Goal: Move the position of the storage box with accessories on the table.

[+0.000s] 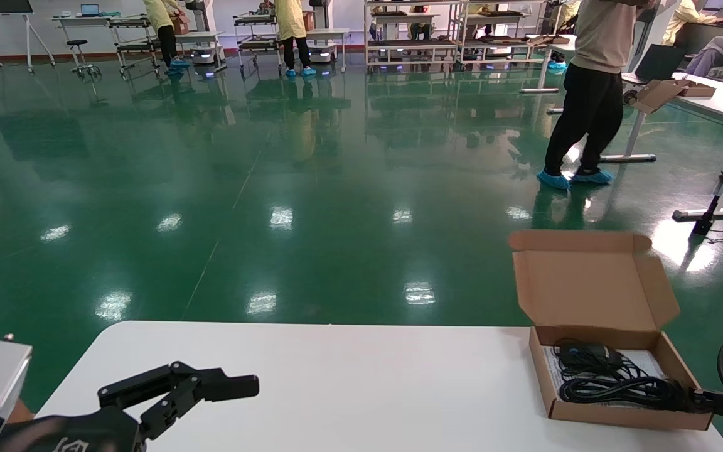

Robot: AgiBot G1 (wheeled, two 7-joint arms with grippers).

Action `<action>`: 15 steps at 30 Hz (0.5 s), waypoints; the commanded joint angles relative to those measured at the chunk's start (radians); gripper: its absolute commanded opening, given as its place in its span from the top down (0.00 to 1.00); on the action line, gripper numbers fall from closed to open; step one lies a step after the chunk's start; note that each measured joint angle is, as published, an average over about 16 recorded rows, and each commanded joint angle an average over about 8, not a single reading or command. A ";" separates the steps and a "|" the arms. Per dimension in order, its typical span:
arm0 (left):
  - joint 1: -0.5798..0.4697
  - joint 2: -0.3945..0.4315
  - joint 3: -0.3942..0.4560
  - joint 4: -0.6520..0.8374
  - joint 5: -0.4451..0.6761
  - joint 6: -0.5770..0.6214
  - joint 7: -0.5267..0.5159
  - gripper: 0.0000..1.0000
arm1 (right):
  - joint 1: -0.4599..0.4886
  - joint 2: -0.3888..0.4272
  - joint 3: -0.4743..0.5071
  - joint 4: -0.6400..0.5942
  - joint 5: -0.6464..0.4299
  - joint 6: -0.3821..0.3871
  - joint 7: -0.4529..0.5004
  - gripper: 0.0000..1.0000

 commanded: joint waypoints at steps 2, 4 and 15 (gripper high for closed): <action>0.000 0.000 0.000 0.000 0.000 0.000 0.000 0.00 | 0.000 0.001 0.001 -0.001 0.001 0.003 -0.003 0.00; 0.000 0.000 0.000 0.000 0.000 0.000 0.000 0.00 | 0.001 0.002 0.001 -0.001 0.002 0.004 -0.006 0.00; 0.000 0.000 0.000 0.000 0.000 0.000 0.000 0.00 | 0.020 0.008 0.006 0.001 0.009 0.007 -0.016 0.00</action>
